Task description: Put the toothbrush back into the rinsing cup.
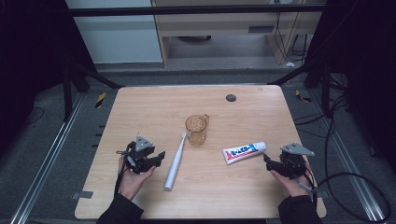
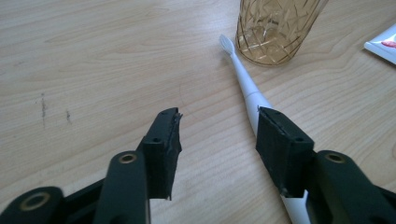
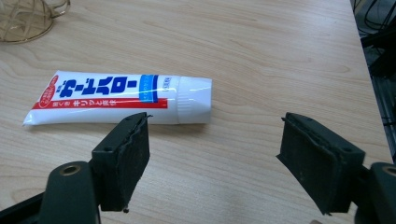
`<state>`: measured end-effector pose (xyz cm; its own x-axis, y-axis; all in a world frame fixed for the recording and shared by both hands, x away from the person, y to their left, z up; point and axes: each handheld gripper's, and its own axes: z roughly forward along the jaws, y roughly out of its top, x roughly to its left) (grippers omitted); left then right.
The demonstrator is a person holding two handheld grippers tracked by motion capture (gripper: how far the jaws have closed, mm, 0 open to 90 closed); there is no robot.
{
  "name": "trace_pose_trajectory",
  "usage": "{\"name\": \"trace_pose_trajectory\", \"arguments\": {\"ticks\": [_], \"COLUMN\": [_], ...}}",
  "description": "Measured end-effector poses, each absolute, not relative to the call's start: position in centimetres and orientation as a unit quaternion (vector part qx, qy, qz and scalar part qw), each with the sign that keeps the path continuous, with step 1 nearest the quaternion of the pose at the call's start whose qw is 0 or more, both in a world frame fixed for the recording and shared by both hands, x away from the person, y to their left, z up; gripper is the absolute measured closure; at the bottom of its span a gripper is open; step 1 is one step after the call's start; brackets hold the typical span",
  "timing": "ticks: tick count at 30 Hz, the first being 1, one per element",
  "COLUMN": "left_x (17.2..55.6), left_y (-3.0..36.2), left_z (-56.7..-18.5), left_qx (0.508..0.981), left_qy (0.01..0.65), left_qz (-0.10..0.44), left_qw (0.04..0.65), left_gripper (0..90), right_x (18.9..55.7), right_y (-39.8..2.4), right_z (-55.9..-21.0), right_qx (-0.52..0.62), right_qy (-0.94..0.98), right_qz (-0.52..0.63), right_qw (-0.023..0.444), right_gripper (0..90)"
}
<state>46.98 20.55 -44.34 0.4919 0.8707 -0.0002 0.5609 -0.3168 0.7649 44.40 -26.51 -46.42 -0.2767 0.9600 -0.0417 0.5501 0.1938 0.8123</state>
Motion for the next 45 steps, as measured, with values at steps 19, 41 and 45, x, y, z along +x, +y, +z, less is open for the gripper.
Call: {"name": "trace_pose_trajectory", "arguments": {"ticks": [19, 41, 45], "left_x": [50.8, 51.5, 51.4], "left_y": [16.6, 14.6, 14.4], "left_z": [-44.4, -44.4, -44.6], "left_qx": [0.802, 0.823, 0.831], "left_qy": [0.465, 0.461, 0.455], "left_qz": [0.171, 0.171, 0.169], "left_qw": [0.335, 0.285, 0.271], "left_gripper": [30.2, 38.3, 40.9], "right_x": [44.6, 44.7, 44.8], "right_y": [-26.3, -26.9, -26.8], "right_z": [-46.6, -46.8, -46.9], "right_qx": [0.536, 0.538, 0.537], "right_qy": [0.712, 0.714, 0.716], "right_qz": [0.356, 0.347, 0.345], "right_qw": [0.281, 0.284, 0.281], "right_gripper": [22.9, 23.8, 23.8]}}
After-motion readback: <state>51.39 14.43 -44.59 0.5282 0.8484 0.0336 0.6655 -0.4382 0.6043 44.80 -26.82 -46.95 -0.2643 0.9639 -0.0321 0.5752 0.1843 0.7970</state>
